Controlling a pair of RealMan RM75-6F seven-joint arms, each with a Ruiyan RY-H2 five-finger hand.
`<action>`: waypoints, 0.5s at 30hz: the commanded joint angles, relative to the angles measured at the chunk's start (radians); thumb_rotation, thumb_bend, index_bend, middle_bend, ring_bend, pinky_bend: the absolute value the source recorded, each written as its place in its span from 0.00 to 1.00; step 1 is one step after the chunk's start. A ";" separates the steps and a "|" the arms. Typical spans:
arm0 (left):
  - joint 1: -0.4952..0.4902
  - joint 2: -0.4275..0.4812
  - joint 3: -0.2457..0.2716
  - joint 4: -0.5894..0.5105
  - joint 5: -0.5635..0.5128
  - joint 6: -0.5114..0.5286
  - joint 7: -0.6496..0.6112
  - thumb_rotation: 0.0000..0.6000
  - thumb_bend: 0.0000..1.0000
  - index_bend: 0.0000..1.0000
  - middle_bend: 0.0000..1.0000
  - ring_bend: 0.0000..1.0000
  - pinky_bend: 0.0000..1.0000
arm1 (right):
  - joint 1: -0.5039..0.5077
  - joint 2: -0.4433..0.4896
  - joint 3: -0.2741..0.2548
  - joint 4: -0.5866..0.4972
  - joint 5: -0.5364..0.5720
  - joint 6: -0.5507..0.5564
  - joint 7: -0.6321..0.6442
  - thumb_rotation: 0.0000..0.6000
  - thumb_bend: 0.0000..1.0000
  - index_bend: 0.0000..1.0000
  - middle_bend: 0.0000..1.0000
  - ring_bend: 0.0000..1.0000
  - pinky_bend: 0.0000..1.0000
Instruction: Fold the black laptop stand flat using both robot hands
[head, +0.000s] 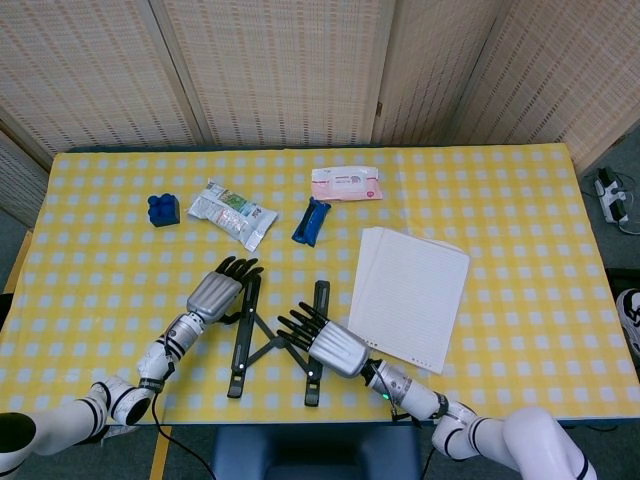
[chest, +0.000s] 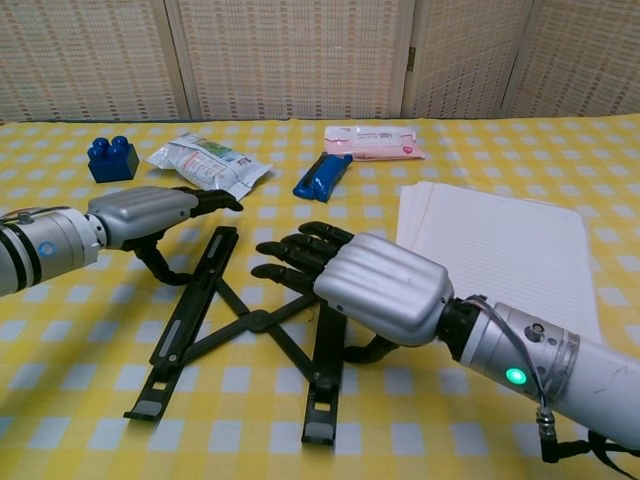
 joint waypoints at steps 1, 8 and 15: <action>0.000 0.000 0.002 -0.001 0.002 0.001 -0.005 1.00 0.30 0.05 0.00 0.00 0.00 | 0.002 -0.007 -0.003 0.007 0.001 0.001 0.006 1.00 0.22 0.00 0.00 0.00 0.00; -0.003 -0.001 0.001 -0.010 -0.003 -0.009 -0.025 1.00 0.30 0.05 0.00 0.00 0.00 | 0.007 -0.028 -0.009 0.039 -0.010 0.029 0.014 1.00 0.22 0.00 0.00 0.00 0.00; -0.009 0.005 -0.006 -0.035 -0.016 -0.034 -0.060 1.00 0.30 0.05 0.00 0.00 0.00 | 0.014 -0.077 -0.019 0.128 -0.040 0.096 0.031 1.00 0.22 0.00 0.00 0.00 0.00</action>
